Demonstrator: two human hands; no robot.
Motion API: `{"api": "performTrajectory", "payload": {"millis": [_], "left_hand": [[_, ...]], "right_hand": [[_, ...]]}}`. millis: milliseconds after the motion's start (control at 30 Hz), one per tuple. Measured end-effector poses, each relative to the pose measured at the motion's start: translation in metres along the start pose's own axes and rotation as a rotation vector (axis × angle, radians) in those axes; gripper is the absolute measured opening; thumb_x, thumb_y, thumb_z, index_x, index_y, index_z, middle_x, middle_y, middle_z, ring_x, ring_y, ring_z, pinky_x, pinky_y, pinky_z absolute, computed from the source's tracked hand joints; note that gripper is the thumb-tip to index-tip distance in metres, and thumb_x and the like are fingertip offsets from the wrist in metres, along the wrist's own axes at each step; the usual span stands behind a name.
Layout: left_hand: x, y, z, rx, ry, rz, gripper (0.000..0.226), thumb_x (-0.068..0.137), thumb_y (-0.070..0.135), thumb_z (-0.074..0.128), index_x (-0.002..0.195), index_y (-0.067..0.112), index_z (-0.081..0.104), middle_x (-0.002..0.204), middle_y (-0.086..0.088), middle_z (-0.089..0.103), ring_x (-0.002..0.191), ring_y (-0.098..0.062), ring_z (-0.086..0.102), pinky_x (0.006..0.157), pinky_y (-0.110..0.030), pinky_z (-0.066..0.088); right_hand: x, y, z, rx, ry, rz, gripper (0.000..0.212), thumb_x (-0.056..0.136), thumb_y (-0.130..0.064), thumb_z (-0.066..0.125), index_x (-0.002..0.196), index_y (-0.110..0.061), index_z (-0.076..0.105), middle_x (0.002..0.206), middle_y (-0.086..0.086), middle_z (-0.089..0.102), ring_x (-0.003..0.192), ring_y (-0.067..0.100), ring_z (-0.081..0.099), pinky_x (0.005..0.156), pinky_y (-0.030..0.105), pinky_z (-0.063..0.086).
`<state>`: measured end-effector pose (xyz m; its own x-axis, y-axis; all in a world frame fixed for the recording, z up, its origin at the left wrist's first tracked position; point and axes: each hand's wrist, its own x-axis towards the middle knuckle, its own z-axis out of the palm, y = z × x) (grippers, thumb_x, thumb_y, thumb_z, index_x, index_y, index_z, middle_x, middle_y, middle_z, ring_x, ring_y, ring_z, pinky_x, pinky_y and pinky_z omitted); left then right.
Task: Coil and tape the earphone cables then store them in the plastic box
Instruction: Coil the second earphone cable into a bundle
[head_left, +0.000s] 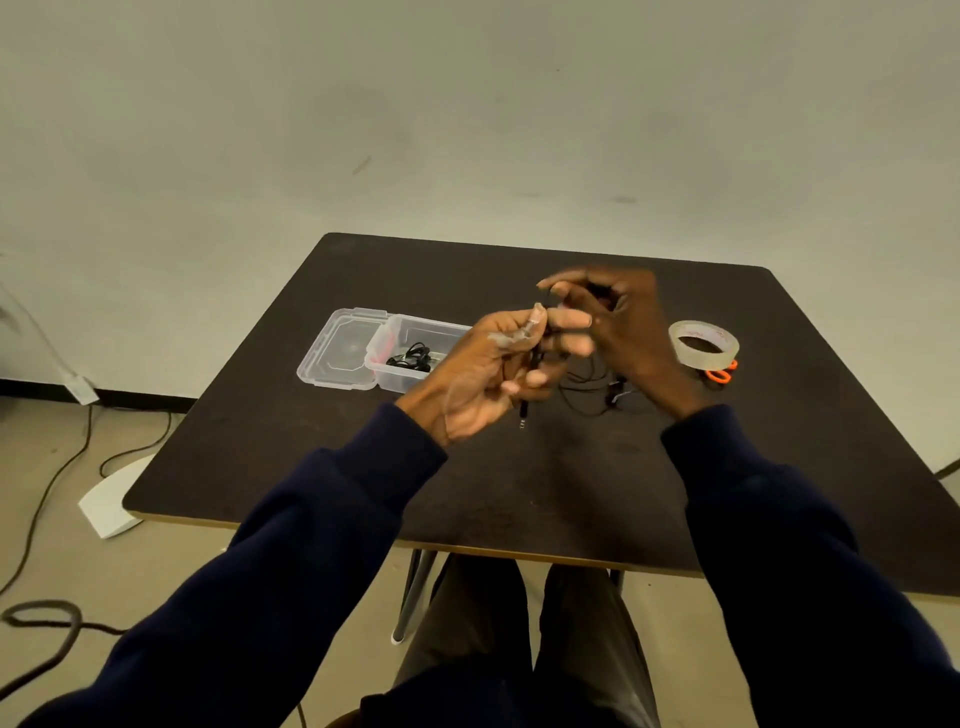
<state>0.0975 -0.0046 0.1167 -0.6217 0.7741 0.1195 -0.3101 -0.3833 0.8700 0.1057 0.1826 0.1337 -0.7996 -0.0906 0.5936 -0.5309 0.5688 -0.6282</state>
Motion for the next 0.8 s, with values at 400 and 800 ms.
{"api": "performTrajectory", "payload": {"millis": [400, 800], "left_hand": [[0.03, 0.007, -0.021, 0.068, 0.276, 0.333, 0.037, 0.113, 0.015, 0.03, 0.138, 0.001, 0.053, 0.155, -0.017, 0.049, 0.145, -0.029, 0.048, 0.124, -0.054, 0.028], [0.011, -0.007, -0.011, 0.582, 0.154, -0.029, 0.055, 0.113, 0.036, 0.032, 0.09, 0.005, 0.07, 0.056, -0.001, 0.046, 0.04, -0.006, 0.031, 0.039, -0.019, 0.028]], "right_hand": [[-0.059, -0.018, 0.03, 0.083, -0.302, 0.287, 0.021, 0.106, -0.017, 0.055, 0.111, -0.008, 0.074, 0.067, 0.001, 0.07, 0.048, 0.003, 0.055, 0.053, 0.018, 0.043], [-0.003, -0.035, -0.033, -0.673, -0.299, -0.093, 0.012, 0.097, -0.025, 0.068, 0.102, -0.022, 0.078, 0.096, -0.006, 0.072, 0.091, 0.011, 0.047, 0.074, 0.035, 0.041]]}}
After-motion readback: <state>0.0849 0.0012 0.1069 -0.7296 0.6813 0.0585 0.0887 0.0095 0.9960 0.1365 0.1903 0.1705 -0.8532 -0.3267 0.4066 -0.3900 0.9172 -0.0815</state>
